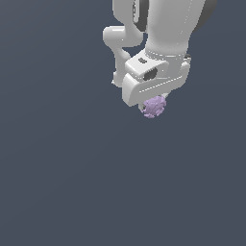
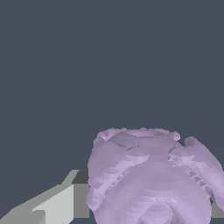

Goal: Pick up the object and move it to a goal position.

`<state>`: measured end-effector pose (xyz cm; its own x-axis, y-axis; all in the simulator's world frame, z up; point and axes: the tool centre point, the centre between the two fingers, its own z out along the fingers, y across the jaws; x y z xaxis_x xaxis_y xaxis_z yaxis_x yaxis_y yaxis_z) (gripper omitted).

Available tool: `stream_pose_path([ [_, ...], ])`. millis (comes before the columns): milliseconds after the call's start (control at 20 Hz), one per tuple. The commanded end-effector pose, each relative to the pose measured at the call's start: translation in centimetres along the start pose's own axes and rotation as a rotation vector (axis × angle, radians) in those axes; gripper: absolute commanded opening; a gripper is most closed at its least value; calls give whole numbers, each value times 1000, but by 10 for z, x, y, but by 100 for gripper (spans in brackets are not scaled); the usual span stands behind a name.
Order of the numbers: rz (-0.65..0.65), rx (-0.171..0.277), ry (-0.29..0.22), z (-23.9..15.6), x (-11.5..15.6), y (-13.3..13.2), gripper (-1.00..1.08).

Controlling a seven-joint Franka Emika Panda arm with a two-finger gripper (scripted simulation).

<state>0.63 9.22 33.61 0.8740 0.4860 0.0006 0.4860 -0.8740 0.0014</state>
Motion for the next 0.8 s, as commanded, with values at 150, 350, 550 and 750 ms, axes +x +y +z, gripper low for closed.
stream_pose_path([
  [150,0,1,-1,-57,9,-18,-100],
  [350,1,1,-1,-92,15,-28,-100],
  [550,1,1,-1,-121,21,-37,-100],
  [750,1,1,-1,-143,26,-43,-100],
])
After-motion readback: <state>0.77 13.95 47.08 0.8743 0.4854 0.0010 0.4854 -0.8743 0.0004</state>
